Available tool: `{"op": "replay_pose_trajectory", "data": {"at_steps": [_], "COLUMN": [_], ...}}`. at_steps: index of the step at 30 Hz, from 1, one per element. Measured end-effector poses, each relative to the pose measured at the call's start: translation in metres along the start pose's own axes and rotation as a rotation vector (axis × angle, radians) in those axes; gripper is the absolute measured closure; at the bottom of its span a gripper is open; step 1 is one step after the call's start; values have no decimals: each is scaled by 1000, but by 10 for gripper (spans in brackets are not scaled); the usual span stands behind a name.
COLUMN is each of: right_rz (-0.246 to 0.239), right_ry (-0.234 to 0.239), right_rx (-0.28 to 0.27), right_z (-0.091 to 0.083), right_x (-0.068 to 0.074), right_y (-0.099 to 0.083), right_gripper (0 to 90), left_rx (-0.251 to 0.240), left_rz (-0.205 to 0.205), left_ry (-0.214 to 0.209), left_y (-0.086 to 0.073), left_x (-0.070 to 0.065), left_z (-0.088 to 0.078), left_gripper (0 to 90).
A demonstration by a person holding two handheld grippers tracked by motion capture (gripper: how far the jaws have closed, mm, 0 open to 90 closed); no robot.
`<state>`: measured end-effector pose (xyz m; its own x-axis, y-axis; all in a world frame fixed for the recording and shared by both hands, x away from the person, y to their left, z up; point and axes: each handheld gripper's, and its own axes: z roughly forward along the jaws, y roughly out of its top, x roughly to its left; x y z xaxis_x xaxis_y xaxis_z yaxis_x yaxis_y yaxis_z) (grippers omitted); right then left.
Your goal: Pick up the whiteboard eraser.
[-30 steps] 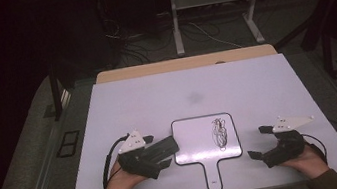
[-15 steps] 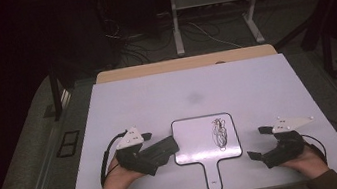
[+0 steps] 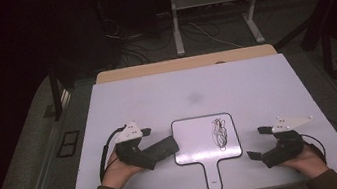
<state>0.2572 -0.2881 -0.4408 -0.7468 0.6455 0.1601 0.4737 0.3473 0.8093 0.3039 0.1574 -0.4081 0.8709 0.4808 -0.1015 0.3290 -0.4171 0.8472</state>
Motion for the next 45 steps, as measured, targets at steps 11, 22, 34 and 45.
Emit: {"op": "replay_pose_trajectory", "data": {"at_steps": [11,22,34,45], "right_rz": [-9,-11,-13,-15], "right_ry": [-1,3,1,5], "right_rx": [2,4,6,8], "right_z": [0,-1,-1,-1], "right_x": [0,-1,-2,-2], "right_y": [0,0,0,0], "right_gripper": [0,0,0,0], "left_rx": [6,54,142,198], "left_rz": [5,3,25,39], "left_ry": [13,27,15,-16], "left_y": [1,-4,-8,-10], "left_x": [14,21,24,23], "left_z": [1,2,6,13], "left_gripper": [20,88,153,169]}}
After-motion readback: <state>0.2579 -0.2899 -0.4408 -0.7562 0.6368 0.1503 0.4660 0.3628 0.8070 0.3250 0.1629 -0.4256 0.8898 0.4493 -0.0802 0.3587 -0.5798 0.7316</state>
